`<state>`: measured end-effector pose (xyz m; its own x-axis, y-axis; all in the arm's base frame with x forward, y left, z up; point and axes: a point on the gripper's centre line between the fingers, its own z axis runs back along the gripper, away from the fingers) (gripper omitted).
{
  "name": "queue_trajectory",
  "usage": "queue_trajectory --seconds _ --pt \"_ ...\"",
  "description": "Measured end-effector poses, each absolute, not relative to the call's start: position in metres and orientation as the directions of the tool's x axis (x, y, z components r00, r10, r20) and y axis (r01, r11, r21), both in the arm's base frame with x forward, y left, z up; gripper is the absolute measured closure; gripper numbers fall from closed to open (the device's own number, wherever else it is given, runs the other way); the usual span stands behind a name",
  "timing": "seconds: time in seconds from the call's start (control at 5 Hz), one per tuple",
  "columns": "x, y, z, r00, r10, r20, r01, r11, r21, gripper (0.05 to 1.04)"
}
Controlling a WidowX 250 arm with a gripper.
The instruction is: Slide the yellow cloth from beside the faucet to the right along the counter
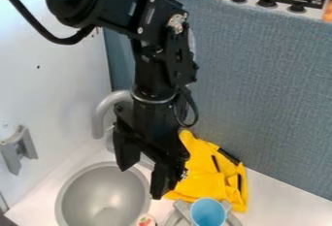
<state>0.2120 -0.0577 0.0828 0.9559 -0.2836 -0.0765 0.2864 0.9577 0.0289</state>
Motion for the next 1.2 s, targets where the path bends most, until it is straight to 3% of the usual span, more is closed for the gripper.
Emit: queue_trajectory --seconds 0.2,0.6,0.8,1.2 --pt "0.211 -0.058 0.078 0.955 -0.281 -0.092 0.284 0.958 0.026 0.082" --pt "0.291 -0.070 0.055 0.987 -0.137 0.089 0.138 0.990 -0.004 0.082" --pt "0.320 -0.072 0.038 0.990 -0.090 0.104 0.089 0.996 0.019 0.082" --pt "0.364 -0.068 -0.013 0.993 -0.111 0.049 0.104 0.986 0.129 0.082"
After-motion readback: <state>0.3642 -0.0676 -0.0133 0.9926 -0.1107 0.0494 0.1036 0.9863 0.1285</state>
